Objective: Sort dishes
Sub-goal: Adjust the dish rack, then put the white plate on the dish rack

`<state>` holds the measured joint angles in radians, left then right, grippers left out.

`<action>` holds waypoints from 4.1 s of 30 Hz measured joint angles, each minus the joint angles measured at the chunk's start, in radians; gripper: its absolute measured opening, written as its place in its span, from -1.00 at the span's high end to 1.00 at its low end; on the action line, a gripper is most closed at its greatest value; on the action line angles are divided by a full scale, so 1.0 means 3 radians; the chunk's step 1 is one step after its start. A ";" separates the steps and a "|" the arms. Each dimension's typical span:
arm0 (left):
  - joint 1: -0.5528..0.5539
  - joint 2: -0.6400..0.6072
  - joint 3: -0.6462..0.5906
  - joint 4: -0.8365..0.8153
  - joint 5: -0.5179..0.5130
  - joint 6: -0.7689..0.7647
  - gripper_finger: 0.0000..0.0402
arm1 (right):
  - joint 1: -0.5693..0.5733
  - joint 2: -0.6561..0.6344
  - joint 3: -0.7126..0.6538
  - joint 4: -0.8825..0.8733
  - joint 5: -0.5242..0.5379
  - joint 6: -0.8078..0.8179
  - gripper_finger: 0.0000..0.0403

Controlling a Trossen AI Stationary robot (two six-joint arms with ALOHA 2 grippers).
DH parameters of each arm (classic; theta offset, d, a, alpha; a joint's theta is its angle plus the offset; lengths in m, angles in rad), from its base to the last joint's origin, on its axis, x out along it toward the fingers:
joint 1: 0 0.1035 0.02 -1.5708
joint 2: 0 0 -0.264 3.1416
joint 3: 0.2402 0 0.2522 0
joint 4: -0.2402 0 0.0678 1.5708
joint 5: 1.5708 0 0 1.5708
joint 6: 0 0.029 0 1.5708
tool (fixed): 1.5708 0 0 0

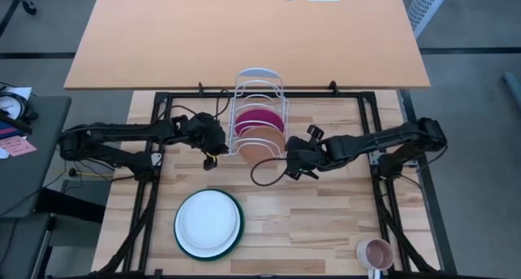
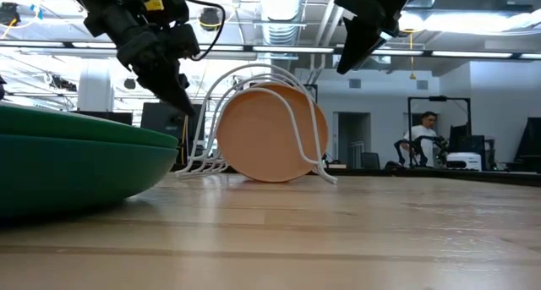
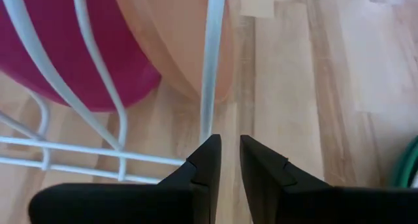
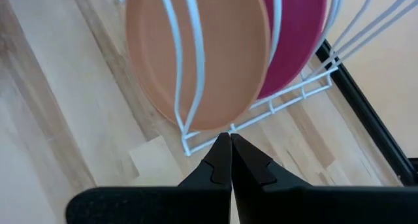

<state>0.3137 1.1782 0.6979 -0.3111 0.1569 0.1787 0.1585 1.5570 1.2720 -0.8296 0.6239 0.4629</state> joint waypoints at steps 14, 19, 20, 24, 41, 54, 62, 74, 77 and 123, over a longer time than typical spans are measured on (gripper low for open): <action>-0.0001 0.0255 0.0001 0.0155 -0.0079 0.0039 0.94 | -0.0003 0.0000 0.0001 -0.0006 -0.0001 -0.0010 0.98; -0.0005 0.0432 0.0001 0.0378 -0.0077 0.0047 0.91 | -0.0003 0.0000 0.0001 -0.0011 -0.0001 -0.0040 0.98; -0.0005 0.0453 0.0001 0.0401 -0.0076 0.0048 0.91 | -0.0003 0.0000 0.0001 -0.0011 0.0000 -0.0050 0.98; -0.0005 0.0495 0.0001 0.0518 -0.0091 0.0054 0.98 | -0.0003 0.0000 0.0001 -0.0011 0.0000 -0.0062 0.98; 0.0004 0.0492 0.0001 0.0376 -0.0183 0.0024 0.95 | -0.0133 0.0002 -0.0068 0.0084 0.0005 -0.0034 0.98; 0.0012 0.0173 0.0001 -0.0112 -0.0414 0.0057 0.78 | -0.0635 0.0005 -0.0716 0.0802 0.0003 0.0049 0.98; 0.0012 -0.0318 0.0001 -0.0292 -0.0457 0.0008 0.77 | -0.0755 0.0009 -0.0982 0.1433 -0.0080 -0.0166 0.98; 0.0013 -0.0774 0.0001 -0.0419 -0.0495 -0.0036 0.77 | -0.0743 0.0009 -0.0980 0.1962 -0.0249 -0.0406 0.98; 0.0013 -0.0816 0.0001 -0.0435 -0.0521 -0.0036 0.77 | -0.0743 0.0009 -0.0980 0.2034 -0.0252 -0.0456 0.98; -0.1121 -0.0806 0.0001 -0.1079 0.0036 -0.1084 0.74 | 0.0380 -0.0543 0.0006 0.0172 -0.0145 0.0089 0.97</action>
<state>-0.0226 0.9363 0.6983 -0.6349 0.1677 -0.1466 0.2726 1.3941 1.2739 -0.7780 0.5804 0.4896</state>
